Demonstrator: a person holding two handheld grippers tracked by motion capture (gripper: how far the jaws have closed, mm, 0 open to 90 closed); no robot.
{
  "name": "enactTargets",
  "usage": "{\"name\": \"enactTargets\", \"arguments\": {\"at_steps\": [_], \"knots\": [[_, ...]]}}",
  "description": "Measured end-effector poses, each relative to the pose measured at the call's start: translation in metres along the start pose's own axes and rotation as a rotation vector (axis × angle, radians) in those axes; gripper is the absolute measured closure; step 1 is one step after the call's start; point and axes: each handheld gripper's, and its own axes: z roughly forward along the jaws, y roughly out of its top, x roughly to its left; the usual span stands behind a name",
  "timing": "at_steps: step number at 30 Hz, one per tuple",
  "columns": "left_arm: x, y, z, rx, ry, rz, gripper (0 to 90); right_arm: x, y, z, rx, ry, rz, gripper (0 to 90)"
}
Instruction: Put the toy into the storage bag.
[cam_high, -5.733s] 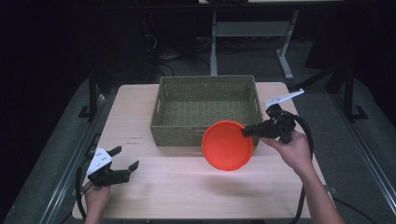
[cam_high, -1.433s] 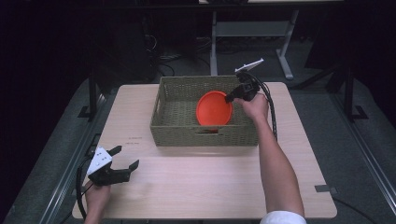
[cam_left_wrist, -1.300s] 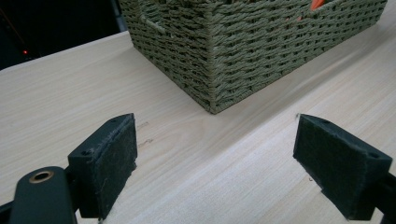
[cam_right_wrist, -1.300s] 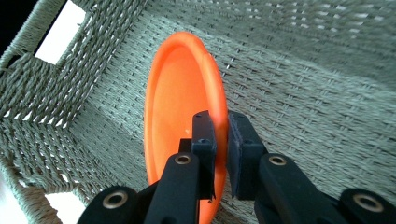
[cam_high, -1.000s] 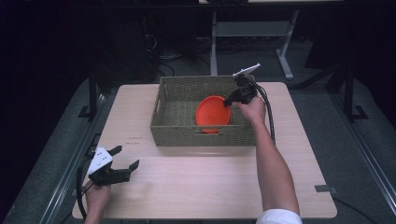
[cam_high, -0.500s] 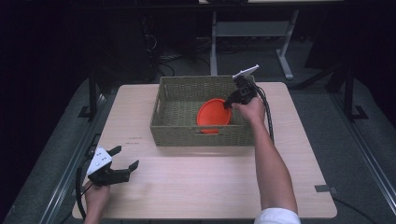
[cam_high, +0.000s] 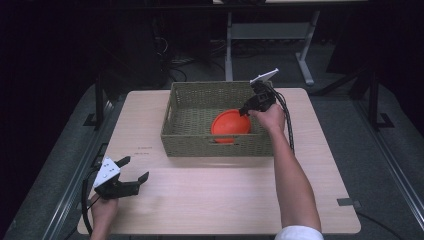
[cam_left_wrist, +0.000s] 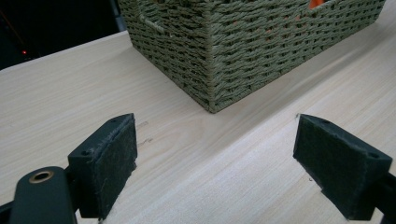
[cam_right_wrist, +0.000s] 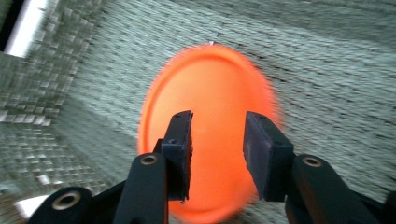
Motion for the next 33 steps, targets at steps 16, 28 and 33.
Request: {"name": "enactTargets", "arguments": {"at_steps": [16, 28, 33], "knots": [[0.0, 0.0, 0.0, 0.004, -0.004, -0.001, 13.0, 0.006, -0.012, -0.025, -0.071, 0.074, -0.062, 48.0], [0.0, 0.001, 0.0, 0.003, -0.006, -0.011, 13.0, 0.003, -0.021, -0.046, -0.119, 0.157, -0.062, 41.3], [0.0, 0.001, 0.0, 0.004, -0.011, -0.01, 13.0, 0.006, -0.024, -0.056, -0.126, 0.174, -0.073, 38.4]]}}
